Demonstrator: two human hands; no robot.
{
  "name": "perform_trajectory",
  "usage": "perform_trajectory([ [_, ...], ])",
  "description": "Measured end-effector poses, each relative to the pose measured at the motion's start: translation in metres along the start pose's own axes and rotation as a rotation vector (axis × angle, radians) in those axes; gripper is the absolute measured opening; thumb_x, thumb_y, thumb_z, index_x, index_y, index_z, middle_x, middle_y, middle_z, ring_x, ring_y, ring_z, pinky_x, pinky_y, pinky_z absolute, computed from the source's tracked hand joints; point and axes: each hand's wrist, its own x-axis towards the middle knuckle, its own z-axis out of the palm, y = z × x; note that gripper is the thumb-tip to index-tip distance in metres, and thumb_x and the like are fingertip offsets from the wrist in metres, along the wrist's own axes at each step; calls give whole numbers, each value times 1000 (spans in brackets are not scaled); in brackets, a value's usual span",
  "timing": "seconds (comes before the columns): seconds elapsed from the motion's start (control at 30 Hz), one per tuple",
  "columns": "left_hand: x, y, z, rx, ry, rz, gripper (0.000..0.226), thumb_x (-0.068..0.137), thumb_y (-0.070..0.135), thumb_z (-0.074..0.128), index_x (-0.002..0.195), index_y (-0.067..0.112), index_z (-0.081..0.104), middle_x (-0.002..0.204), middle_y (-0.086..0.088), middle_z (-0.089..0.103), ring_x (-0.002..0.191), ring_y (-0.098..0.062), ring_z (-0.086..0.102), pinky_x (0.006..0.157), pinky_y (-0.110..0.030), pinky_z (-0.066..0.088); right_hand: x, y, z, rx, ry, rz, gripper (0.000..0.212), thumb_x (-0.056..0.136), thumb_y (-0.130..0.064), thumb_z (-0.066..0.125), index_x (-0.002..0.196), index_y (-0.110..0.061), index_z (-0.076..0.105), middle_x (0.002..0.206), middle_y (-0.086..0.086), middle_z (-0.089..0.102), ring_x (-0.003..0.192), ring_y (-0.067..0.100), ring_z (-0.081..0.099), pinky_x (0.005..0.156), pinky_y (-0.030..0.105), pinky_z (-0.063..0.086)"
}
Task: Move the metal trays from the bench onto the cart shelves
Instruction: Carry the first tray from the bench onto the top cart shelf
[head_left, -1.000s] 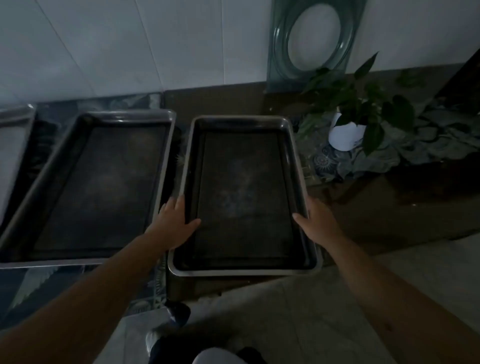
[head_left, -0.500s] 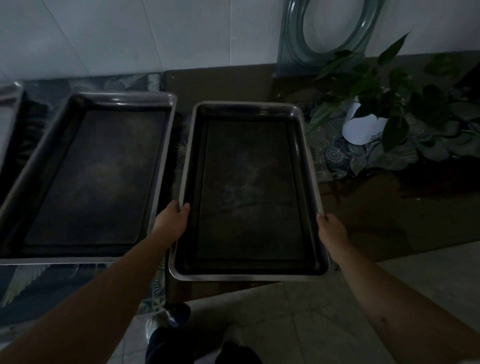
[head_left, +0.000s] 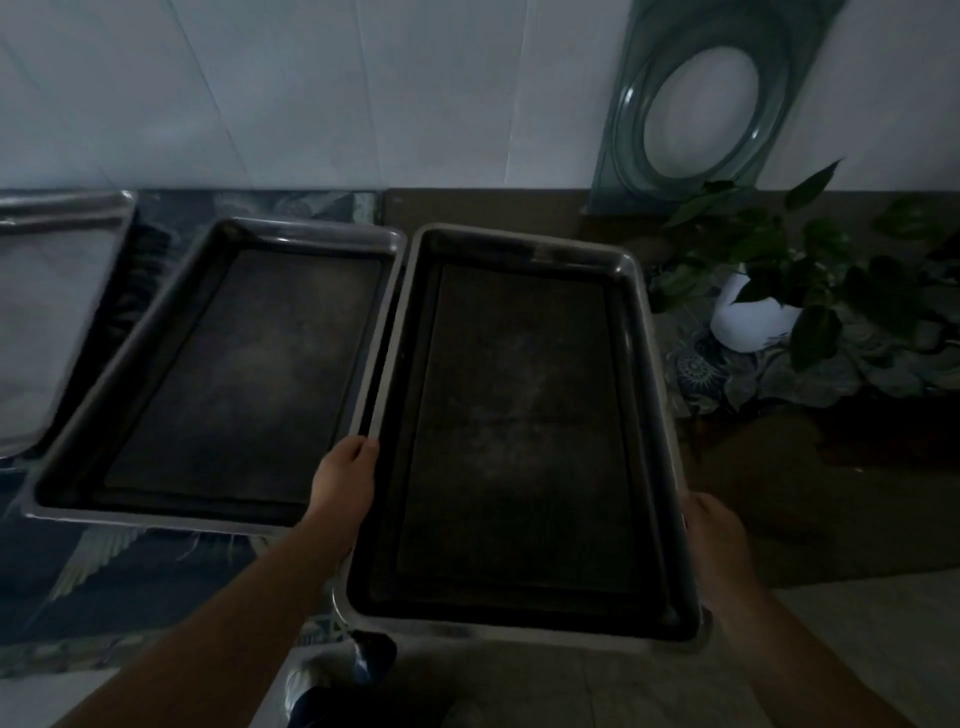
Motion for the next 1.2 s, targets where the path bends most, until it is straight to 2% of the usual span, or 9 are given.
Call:
perform_trajectory([
  [0.13, -27, -1, -49, -37, 85, 29, 28, 102, 31, 51, 81, 21, 66, 77, -3, 67, 69, -18, 61, 58, -32, 45, -29, -24, 12, -4, -76, -65, 19, 100, -21, 53, 92, -11, 67, 90, 14, 66, 77, 30, 64, 60, 35, 48],
  [0.27, -60, -21, -115, -67, 185, -26, 27, 101, 36, 50, 86, 20, 65, 79, -7, 69, 72, -24, 65, 57, -34, 48, -53, -53, 49, 5, -173, -137, 20, 98, -23, 55, 88, -16, 71, 87, 14, 69, 81, 33, 66, 69, 43, 51],
  [0.4, -93, -54, -187, -81, 323, -53, 28, 102, 30, 50, 84, 14, 64, 79, -15, 67, 70, -27, 63, 61, -38, 45, -83, -79, 111, -74, -277, -260, 20, 95, -17, 56, 79, -11, 65, 78, 20, 62, 71, 30, 57, 66, 40, 40],
  [0.5, -119, -85, -239, -116, 452, -113, 25, 100, 28, 51, 83, 15, 65, 75, -11, 66, 68, -26, 62, 60, -38, 46, -115, -94, 164, -126, -396, -283, 18, 95, -23, 55, 85, -16, 68, 83, 18, 65, 73, 30, 61, 63, 36, 43],
  [0.6, -144, -120, -292, -160, 559, -154, 27, 99, 27, 53, 77, 15, 64, 65, -8, 62, 61, -24, 58, 55, -35, 43, -151, -106, 220, -160, -487, -331, 19, 93, -27, 57, 80, -20, 69, 74, 13, 64, 67, 24, 59, 61, 34, 42],
  [0.83, -202, -190, -416, -265, 806, -234, 22, 101, 22, 53, 88, 9, 67, 74, -17, 61, 70, -28, 57, 71, -54, 52, -257, -129, 354, -248, -712, -436, 22, 86, -30, 59, 76, -11, 65, 71, 16, 58, 68, 25, 56, 64, 38, 42],
  [0.9, -219, -206, -447, -269, 859, -240, 23, 101, 20, 53, 87, 8, 66, 75, -19, 63, 69, -28, 58, 69, -52, 51, -290, -133, 389, -279, -776, -463, 22, 85, -31, 59, 75, -12, 66, 72, 20, 60, 67, 25, 58, 61, 37, 44],
  [1.0, -247, -228, -490, -261, 955, -272, 24, 102, 17, 52, 83, 10, 64, 76, -19, 63, 72, -29, 59, 65, -43, 47, -342, -135, 442, -315, -856, -515, 22, 82, -34, 61, 74, -14, 67, 62, 9, 61, 60, 21, 57, 56, 33, 44],
  [1.2, -304, -277, -567, -317, 1103, -354, 23, 101, 18, 53, 98, 2, 70, 93, -26, 70, 86, -36, 65, 83, -53, 52, -438, -128, 536, -342, -982, -543, 24, 78, -38, 62, 73, -15, 67, 66, 9, 63, 64, 21, 59, 61, 36, 45],
])
